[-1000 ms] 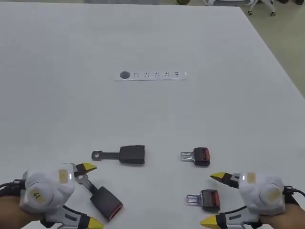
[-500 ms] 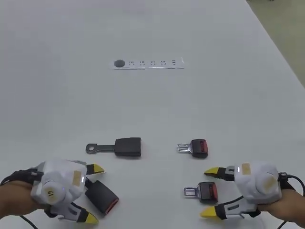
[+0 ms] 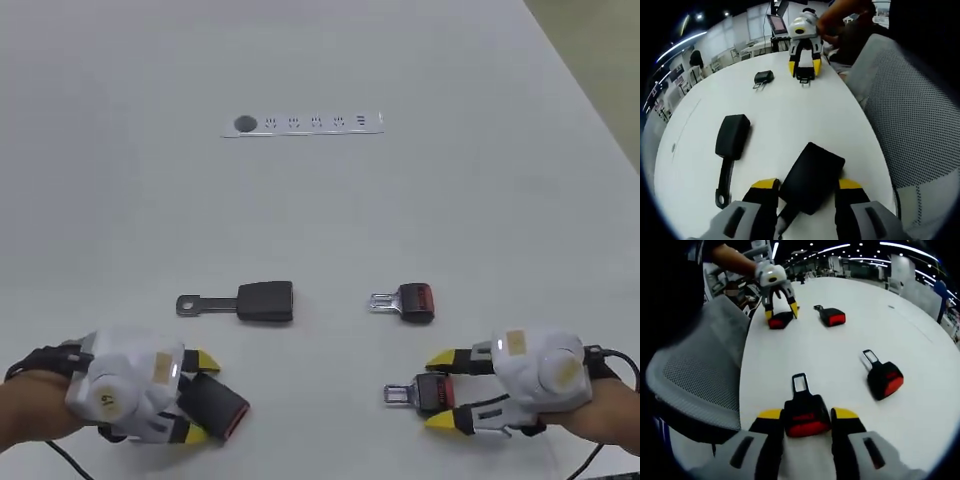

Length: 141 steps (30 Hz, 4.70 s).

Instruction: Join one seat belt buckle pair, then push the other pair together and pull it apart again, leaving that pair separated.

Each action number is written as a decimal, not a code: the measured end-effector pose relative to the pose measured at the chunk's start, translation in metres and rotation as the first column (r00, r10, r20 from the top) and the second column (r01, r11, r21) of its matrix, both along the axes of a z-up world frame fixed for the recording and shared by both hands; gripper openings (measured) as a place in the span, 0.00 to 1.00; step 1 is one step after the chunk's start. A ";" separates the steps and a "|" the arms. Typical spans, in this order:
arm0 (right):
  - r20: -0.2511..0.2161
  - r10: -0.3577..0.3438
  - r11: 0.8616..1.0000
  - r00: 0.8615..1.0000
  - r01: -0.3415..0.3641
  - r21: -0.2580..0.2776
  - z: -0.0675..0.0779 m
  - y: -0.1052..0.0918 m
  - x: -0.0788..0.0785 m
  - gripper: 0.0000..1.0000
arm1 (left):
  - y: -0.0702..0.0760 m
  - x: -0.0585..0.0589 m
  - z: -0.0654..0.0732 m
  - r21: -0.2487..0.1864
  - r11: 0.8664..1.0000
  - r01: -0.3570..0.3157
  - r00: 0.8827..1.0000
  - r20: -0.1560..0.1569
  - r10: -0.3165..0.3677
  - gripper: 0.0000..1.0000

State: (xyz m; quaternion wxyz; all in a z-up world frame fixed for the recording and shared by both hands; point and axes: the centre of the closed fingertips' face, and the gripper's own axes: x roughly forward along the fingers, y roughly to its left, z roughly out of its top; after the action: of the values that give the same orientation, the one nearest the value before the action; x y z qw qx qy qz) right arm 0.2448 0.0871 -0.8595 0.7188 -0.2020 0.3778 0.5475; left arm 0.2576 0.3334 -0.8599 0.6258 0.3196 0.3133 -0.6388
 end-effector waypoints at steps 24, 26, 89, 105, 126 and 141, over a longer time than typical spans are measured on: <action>-0.002 0.026 1.000 1.000 -0.026 -0.004 0.001 0.008 -0.001 0.36 | 0.003 0.002 0.002 0.002 0.984 -0.176 0.984 0.010 0.176 0.36; 0.002 0.029 1.000 1.000 -0.029 0.001 0.001 0.011 -0.001 0.36 | 0.003 0.002 0.002 0.011 0.985 -0.171 0.985 0.010 0.171 0.36; 0.030 0.104 0.983 0.994 -0.107 0.149 0.001 0.127 0.004 0.36 | 0.004 0.002 0.001 0.017 0.986 -0.167 0.986 0.001 0.167 0.35; 0.028 0.114 0.976 0.993 -0.117 0.185 0.002 0.160 0.009 0.36 | 0.004 0.002 0.000 0.022 0.986 -0.163 0.987 0.001 0.163 0.35; 0.022 0.089 0.975 0.996 -0.092 0.201 0.004 0.185 0.011 0.36 | 0.004 0.002 0.001 0.032 0.987 -0.156 0.988 0.003 0.156 0.34; 0.017 0.096 0.981 0.995 -0.098 0.170 0.001 0.200 0.015 0.35 | 0.004 0.002 0.001 0.031 0.988 -0.151 0.989 0.000 0.151 0.34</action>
State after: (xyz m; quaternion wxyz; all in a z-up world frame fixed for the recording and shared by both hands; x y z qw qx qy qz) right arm 0.2597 0.2867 -0.8586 0.7076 -0.1602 0.3162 0.6113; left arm 0.2596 0.3373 -0.8594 0.6669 0.3041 0.3472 -0.5850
